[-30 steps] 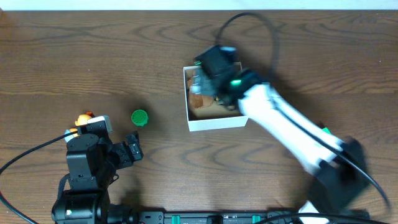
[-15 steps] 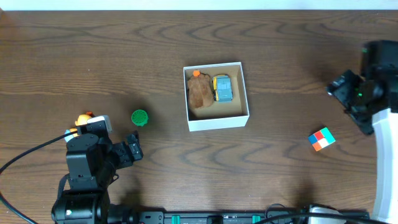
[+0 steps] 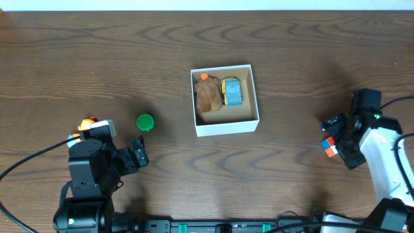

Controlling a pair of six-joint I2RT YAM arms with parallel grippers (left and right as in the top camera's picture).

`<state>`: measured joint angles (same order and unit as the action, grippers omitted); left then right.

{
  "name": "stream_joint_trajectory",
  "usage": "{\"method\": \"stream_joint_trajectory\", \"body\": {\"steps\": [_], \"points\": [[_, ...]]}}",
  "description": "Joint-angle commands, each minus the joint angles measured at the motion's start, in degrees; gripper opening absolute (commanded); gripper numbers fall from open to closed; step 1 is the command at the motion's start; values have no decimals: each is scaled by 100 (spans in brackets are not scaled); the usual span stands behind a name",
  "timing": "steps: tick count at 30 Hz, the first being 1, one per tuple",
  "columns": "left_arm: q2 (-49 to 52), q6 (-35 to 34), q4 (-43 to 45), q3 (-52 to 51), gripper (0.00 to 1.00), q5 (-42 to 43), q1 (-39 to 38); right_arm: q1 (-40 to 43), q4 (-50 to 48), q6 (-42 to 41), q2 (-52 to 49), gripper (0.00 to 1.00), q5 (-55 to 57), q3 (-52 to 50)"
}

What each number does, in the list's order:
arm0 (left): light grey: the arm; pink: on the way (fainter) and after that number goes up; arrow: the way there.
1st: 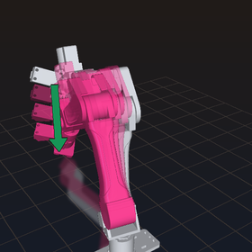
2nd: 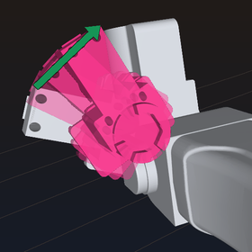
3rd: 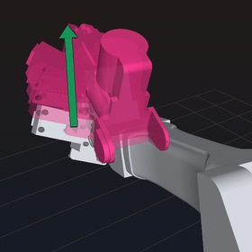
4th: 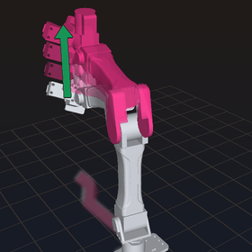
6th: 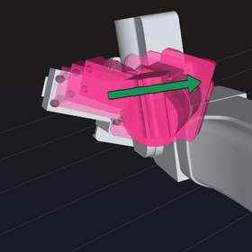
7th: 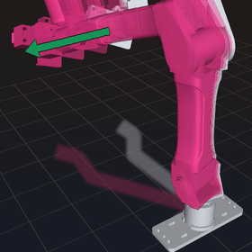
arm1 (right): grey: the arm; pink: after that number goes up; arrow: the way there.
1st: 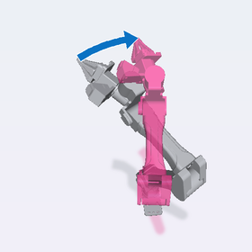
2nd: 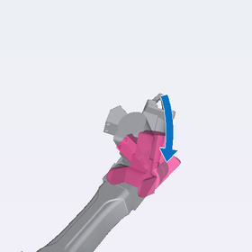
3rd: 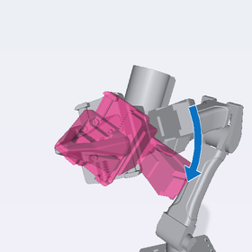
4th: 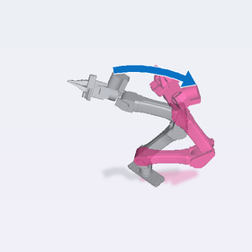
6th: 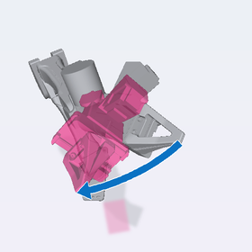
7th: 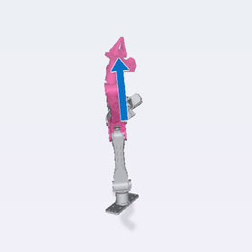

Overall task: Pack container
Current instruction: 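Release hamster and move right gripper to the colored cube, then grasp the small colored cube with right gripper and lift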

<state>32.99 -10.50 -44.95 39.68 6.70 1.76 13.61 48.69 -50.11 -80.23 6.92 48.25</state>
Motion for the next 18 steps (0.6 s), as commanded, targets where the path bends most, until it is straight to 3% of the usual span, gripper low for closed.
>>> {"method": "stream_joint_trajectory", "body": {"steps": [1,18], "points": [[-2,-13,-2,105,98,17,-11,26,-229,-219,-9,99,-42,-271],[-2,-13,-2,105,98,17,-11,26,-1373,-214,-710,99,-33,-610]]}}
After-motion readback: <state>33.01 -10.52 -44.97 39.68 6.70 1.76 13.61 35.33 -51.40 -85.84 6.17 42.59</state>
